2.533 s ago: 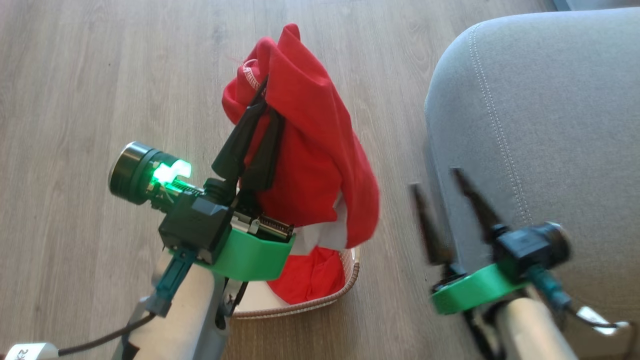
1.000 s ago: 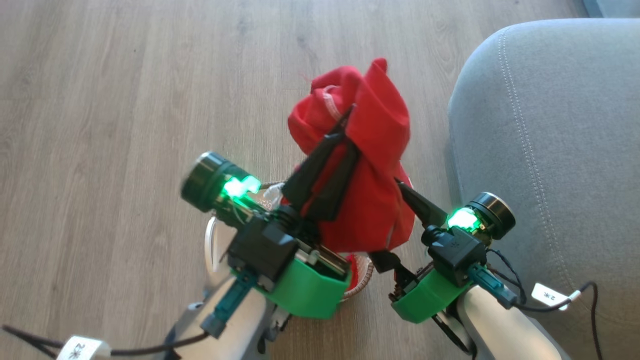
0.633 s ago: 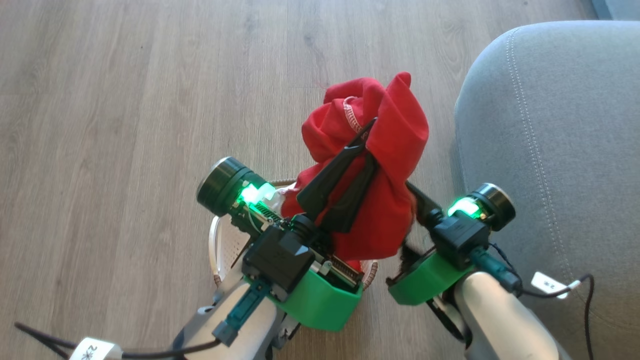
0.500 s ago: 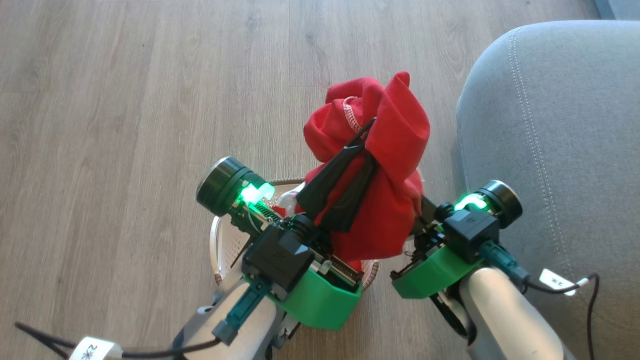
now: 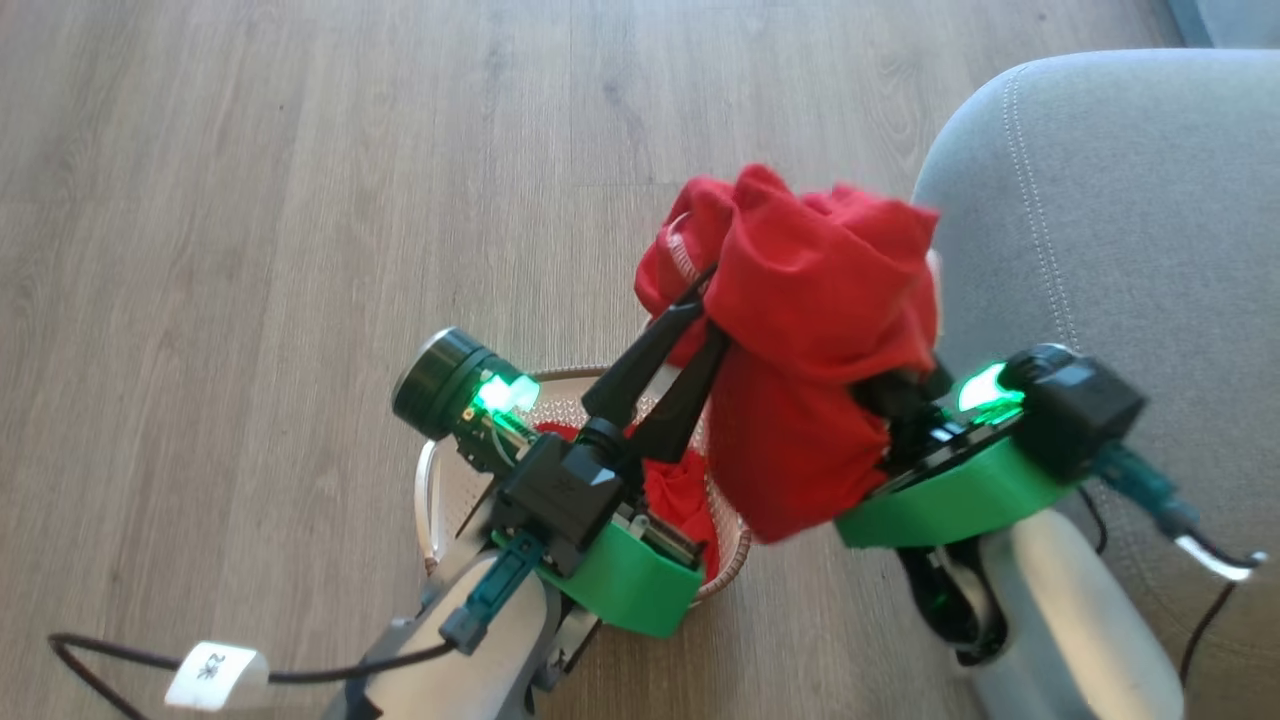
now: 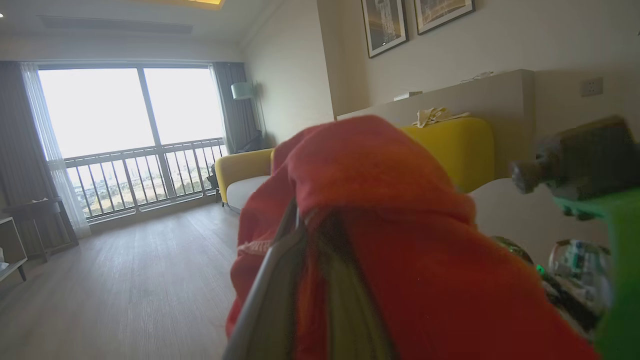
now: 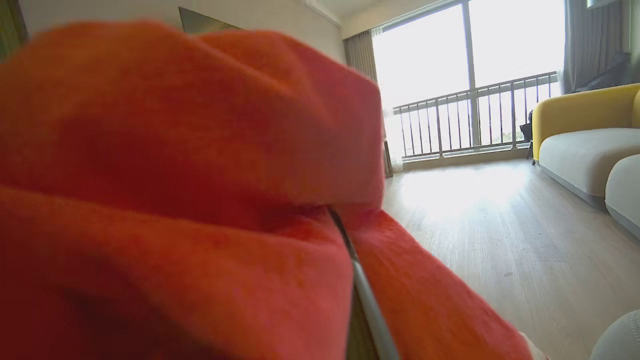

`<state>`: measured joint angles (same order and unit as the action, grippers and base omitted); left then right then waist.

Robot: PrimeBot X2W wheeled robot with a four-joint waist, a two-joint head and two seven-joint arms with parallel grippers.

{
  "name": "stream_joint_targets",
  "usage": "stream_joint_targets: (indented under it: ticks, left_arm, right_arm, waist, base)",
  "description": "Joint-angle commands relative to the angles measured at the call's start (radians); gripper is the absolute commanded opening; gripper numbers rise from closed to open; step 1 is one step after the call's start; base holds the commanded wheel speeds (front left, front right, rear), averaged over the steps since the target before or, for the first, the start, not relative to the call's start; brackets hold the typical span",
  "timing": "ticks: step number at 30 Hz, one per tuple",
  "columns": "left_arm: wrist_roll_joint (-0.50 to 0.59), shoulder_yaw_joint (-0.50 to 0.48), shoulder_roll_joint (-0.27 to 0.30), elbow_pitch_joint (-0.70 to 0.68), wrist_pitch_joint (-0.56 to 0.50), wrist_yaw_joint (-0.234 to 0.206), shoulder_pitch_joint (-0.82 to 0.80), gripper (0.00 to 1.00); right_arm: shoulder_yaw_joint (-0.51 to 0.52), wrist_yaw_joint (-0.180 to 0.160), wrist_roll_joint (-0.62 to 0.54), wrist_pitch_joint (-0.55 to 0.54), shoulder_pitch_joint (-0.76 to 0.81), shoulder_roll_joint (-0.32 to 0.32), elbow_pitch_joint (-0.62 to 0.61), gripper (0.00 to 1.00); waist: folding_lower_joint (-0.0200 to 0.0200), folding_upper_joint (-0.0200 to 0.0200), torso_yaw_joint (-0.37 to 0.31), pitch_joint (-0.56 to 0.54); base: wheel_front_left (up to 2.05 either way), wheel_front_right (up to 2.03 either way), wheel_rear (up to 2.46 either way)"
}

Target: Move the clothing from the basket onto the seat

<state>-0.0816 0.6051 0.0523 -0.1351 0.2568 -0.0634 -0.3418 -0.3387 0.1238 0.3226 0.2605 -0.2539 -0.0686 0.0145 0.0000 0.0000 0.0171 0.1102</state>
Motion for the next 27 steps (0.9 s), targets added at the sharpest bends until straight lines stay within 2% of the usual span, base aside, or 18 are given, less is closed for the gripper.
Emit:
stream_joint_targets:
  ticks: [1,5,8,13,14,15,16,17,27]
  left_arm:
    - [0.005,-0.043,-0.002,-0.016,0.005,0.008,-0.003,0.00]
    - [0.017,-0.036,-0.002,0.047,0.005,0.038,0.014,0.00]
    - [0.044,-0.019,0.000,0.092,0.005,0.067,0.013,0.00]
    - [0.040,-0.018,-0.001,0.114,0.005,0.085,0.012,0.00]
    - [0.039,-0.018,-0.001,0.116,0.005,0.088,0.012,0.13]
    - [0.039,-0.018,-0.001,0.116,0.005,0.088,0.012,0.13]
    - [0.039,-0.018,-0.001,0.119,0.005,0.090,0.012,0.45]
    - [0.038,-0.019,-0.001,0.122,0.005,0.092,0.013,1.00]
    - [0.047,-0.036,-0.002,0.150,0.005,0.097,0.022,1.00]
  right_arm:
    - [-0.005,0.007,0.041,0.001,-0.015,0.018,-0.060,0.00]
    - [0.012,0.007,0.131,0.001,-0.015,0.018,-0.101,0.00]
    - [0.023,0.007,0.168,0.001,-0.016,0.018,-0.115,0.00]
    - [0.043,0.007,0.200,0.001,-0.016,0.018,-0.121,0.00]
    - [0.046,0.007,0.203,0.001,-0.015,0.018,-0.121,0.00]
    - [0.046,0.007,0.203,0.001,-0.015,0.018,-0.121,0.00]
    - [0.048,0.007,0.205,0.001,-0.015,0.018,-0.120,0.00]
    - [0.050,0.007,0.207,0.001,-0.015,0.018,-0.120,0.00]
    - [0.119,0.007,0.218,0.001,-0.017,0.018,-0.117,0.00]
  waist:
    - [0.0000,0.0000,-0.002,-0.002]
    - [0.0000,0.0000,-0.006,-0.006]
    - [0.0000,0.0000,-0.006,-0.004]
    - [0.0000,0.0000,-0.004,0.001]
    - [0.0000,0.0000,-0.003,0.001]
    - [0.0000,0.0000,-0.003,0.001]
    - [0.0000,0.0000,-0.002,0.001]
    - [0.0000,0.0000,-0.002,0.002]
    - [0.0000,0.0000,-0.005,0.001]
  base:
    - [0.00,0.00,0.00]
    - [0.00,0.00,0.00]
    - [0.00,0.00,0.00]
    - [0.00,0.00,0.00]
    - [0.00,0.00,0.00]
    - [0.00,0.00,0.00]
    - [0.00,0.00,0.00]
    - [0.00,0.00,0.00]
    - [0.00,0.00,0.00]
